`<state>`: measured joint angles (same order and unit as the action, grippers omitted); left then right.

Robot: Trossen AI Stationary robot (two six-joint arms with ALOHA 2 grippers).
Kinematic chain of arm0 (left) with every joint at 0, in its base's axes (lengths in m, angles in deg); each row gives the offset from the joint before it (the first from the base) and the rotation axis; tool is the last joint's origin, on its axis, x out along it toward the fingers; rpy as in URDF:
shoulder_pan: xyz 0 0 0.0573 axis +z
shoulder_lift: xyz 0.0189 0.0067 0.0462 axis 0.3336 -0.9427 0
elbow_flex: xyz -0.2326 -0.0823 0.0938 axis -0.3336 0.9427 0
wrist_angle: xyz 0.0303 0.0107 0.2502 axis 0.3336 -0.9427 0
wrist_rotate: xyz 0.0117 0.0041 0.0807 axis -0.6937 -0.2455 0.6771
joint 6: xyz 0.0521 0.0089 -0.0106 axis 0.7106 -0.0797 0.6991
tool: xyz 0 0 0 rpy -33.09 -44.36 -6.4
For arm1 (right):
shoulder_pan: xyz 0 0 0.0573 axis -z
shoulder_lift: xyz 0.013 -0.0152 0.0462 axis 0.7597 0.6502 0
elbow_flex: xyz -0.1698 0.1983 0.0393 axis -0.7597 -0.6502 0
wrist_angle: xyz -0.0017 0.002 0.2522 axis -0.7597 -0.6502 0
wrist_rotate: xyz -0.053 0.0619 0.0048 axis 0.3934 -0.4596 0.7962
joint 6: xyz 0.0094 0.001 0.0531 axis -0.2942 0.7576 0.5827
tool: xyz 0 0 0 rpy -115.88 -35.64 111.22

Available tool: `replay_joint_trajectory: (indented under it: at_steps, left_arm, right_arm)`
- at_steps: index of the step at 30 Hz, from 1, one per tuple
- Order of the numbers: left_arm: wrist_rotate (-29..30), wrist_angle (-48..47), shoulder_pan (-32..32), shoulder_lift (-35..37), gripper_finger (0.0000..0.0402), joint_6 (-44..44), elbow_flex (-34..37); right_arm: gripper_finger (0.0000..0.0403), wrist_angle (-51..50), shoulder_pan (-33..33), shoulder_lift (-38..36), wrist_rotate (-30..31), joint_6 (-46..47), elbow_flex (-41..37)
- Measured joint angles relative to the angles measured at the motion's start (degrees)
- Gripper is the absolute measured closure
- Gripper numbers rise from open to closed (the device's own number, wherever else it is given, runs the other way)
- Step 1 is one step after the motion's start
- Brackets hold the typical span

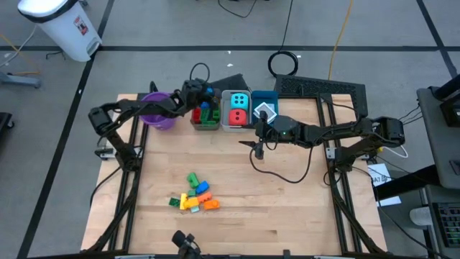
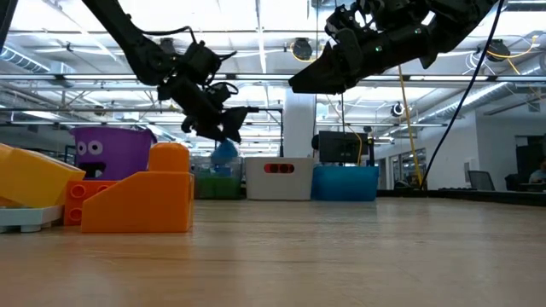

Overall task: Pick & Place Toys
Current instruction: Put the blue game piece into the black bin, then put the orange game piece into the black bin

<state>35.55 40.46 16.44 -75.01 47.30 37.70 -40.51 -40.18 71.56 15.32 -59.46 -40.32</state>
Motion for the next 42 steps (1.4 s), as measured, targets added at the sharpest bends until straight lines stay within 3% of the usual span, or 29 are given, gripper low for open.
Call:
replay_joint_trajectory:
  at_steps: [4,9,17,22,26,35,42]
  left_arm:
    - [0.84,-0.71,-0.42,1.10,0.0109,0.84,-0.02]
    - [-2.51,-4.32,-1.90,5.47,0.0059,-0.95,-0.04]
    - [-12.18,-28.33,-9.26,17.89,0.0036,-12.56,-0.04]
    - [-13.35,-40.02,-19.02,19.73,0.0035,-19.18,-0.05]
    - [-12.64,-43.21,-28.93,19.34,0.0035,-21.25,-0.07]
    - [-10.22,-46.32,-49.09,18.95,0.0034,-25.53,-0.04]
    - [-4.98,-40.20,-60.28,14.32,0.0034,-26.99,-0.08]
  right_arm:
    - [0.0147,-0.40,0.01,0.00,0.00,0.00,0.00]
    - [0.0147,-0.64,0.00,0.00,0.00,0.00,0.01]
    - [0.0147,-1.80,-0.01,0.00,0.06,0.16,0.01]
    - [0.0147,-1.75,0.00,0.00,0.09,0.21,0.00]
    - [0.0147,-1.72,0.00,0.00,0.11,1.60,0.00]
    - [0.0147,-1.70,0.00,0.00,0.15,1.70,0.00]
    - [0.0147,-1.69,-0.01,0.00,0.15,1.68,0.00]
